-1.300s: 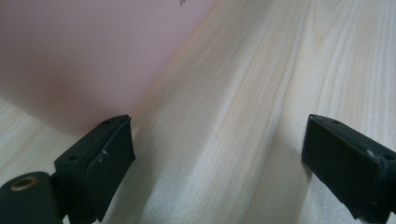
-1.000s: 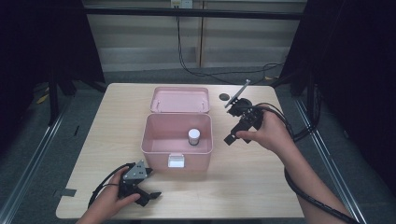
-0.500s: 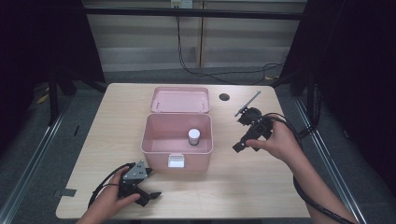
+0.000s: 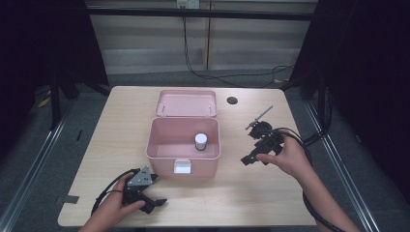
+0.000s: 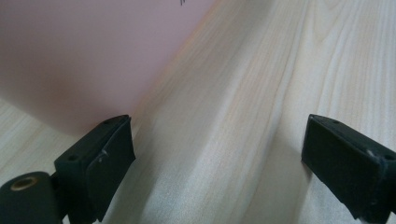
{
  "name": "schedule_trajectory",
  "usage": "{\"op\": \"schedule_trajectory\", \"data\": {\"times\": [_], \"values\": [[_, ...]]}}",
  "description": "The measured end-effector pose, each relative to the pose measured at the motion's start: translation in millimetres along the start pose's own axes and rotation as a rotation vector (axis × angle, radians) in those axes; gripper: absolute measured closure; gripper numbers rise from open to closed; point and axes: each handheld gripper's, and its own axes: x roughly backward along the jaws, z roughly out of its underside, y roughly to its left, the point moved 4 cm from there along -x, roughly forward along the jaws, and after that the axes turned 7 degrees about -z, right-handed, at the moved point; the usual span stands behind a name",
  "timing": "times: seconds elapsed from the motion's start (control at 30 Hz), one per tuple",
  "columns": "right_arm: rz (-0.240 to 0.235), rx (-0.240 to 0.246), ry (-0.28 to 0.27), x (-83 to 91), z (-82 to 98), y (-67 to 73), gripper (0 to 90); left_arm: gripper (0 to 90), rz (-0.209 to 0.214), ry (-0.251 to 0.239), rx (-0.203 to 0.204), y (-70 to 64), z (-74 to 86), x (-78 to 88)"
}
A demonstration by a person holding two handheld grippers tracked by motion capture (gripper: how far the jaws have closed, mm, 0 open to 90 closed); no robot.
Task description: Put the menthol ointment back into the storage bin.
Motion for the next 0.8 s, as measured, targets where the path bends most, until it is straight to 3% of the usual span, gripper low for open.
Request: {"op": "schedule_trajectory", "data": {"times": [0.27,0.53,0.8], "values": [[-0.007,0.025,-0.018,-13.8,10.2,-0.7,16.1,8.8,0.000,0.000,0.000,0.0,0.0,0.0],[-0.039,-0.011,-0.047,-32.8,34.7,-10.9,16.6,8.8,0.000,0.000,0.001,-0.1,0.0,0.0],[-0.039,-0.027,-0.058,-44.5,58.5,-22.7,16.6,8.8,0.000,-0.001,0.001,-0.1,0.0,0.0]]}}
